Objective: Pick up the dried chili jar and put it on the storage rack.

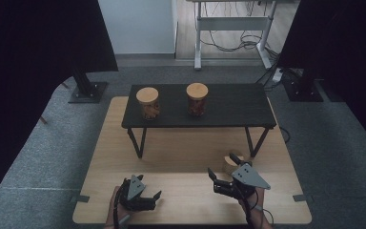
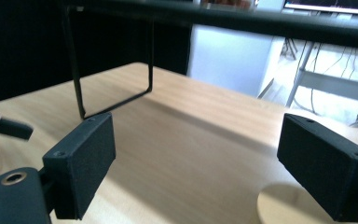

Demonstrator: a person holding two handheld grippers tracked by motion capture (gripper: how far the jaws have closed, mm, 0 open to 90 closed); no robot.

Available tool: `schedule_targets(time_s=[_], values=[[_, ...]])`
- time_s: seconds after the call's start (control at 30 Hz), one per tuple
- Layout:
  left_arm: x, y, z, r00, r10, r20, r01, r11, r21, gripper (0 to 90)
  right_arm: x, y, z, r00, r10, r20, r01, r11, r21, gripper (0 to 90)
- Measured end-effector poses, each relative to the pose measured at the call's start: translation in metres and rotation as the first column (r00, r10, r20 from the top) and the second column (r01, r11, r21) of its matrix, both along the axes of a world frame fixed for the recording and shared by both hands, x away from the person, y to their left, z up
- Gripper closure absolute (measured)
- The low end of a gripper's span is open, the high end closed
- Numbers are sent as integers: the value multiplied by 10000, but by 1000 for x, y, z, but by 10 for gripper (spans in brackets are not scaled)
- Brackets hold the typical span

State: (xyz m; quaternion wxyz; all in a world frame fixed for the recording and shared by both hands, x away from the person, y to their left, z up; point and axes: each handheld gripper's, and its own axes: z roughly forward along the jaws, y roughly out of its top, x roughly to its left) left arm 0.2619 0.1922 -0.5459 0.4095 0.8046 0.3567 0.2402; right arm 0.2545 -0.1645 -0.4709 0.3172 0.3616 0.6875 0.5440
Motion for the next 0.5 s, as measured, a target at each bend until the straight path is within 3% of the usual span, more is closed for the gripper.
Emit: schedule_targets(time_s=[0.2,0.5], values=[[0,0,0,10000,5,-8,-5,10000,20,77,-3,1,-22,9984,106,-554,-106,9999,5,112],[0,0,0,10000,-3,9,3,10000,44,76,-11,15,-52,9927,356,-1148,-405,9984,-405,114]])
